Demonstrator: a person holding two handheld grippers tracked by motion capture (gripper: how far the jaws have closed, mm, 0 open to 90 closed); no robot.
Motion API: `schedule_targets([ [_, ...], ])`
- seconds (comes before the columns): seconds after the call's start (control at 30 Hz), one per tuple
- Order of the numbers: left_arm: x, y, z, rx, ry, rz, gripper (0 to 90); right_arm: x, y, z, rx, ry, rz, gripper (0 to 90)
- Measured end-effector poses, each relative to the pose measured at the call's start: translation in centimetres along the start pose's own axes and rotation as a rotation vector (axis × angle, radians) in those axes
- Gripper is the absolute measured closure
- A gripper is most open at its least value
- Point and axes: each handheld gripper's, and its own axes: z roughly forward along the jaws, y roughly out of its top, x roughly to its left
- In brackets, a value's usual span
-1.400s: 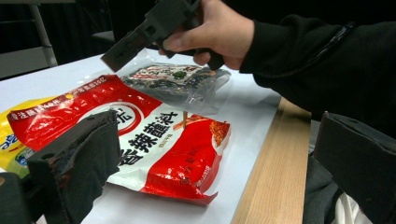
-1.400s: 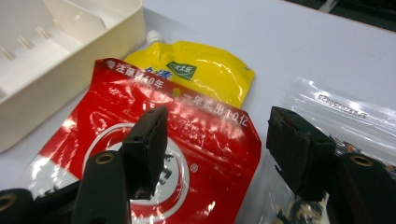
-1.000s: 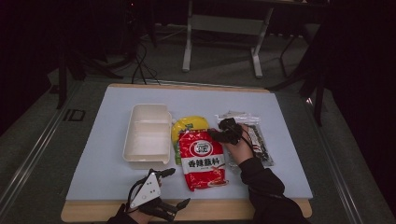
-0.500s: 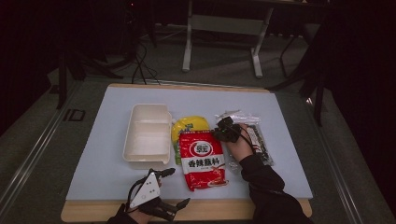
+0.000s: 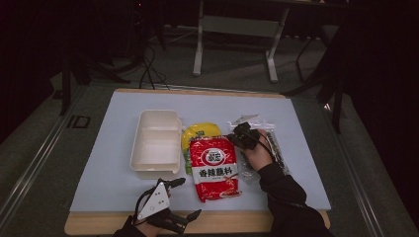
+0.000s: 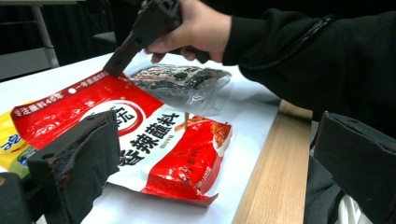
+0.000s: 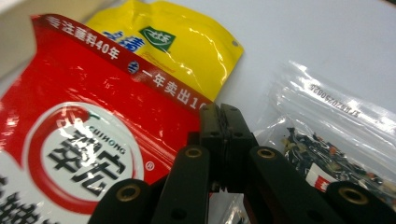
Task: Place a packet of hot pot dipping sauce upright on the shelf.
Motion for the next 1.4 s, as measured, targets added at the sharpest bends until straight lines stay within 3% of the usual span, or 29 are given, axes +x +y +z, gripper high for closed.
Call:
schedule_targets([
  [0.2,0.3,0.3,-0.2,-0.006,0.048,-0.017,1.8,0.3,0.3,-1.9,-0.036,0.015,-0.023,89.5],
  [0.33,0.5,0.9,-0.4,0.030,0.080,-0.037,3.4,0.7,0.3,-3.1,-0.061,0.027,-0.040,89.6],
  [0.5,1.2,2.1,-0.6,0.054,0.090,-0.065,3.4,1.3,0.4,-4.8,-0.092,0.040,-0.070,89.7],
  [0.57,1.5,2.6,-0.6,0.083,0.068,-0.069,3.4,1.7,0.5,-5.6,-0.109,0.040,-0.091,89.7],
  [0.73,2.0,3.8,-0.5,0.133,0.054,-0.029,3.5,2.9,0.5,-8.0,-0.159,0.039,-0.138,89.7],
  [0.83,2.5,4.4,-0.4,0.138,0.055,-0.030,3.5,3.8,0.5,-9.6,-0.191,0.055,-0.165,89.7],
  [1.07,4.3,5.8,-0.1,0.157,0.110,0.002,6.8,5.2,-0.1,-13.3,-0.257,0.088,-0.212,89.9],
  [1.17,5.3,6.2,0.2,0.160,0.128,-0.003,15.2,5.7,-0.5,-14.5,-0.274,0.096,-0.234,89.8],
  [1.27,6.0,6.7,0.8,0.179,0.100,0.021,19.7,6.1,-0.9,-15.6,-0.291,0.106,-0.249,89.8],
  [1.4,6.8,7.2,1.9,0.178,0.000,0.013,34.5,6.3,-1.3,-16.6,-0.305,0.113,-0.256,89.8],
])
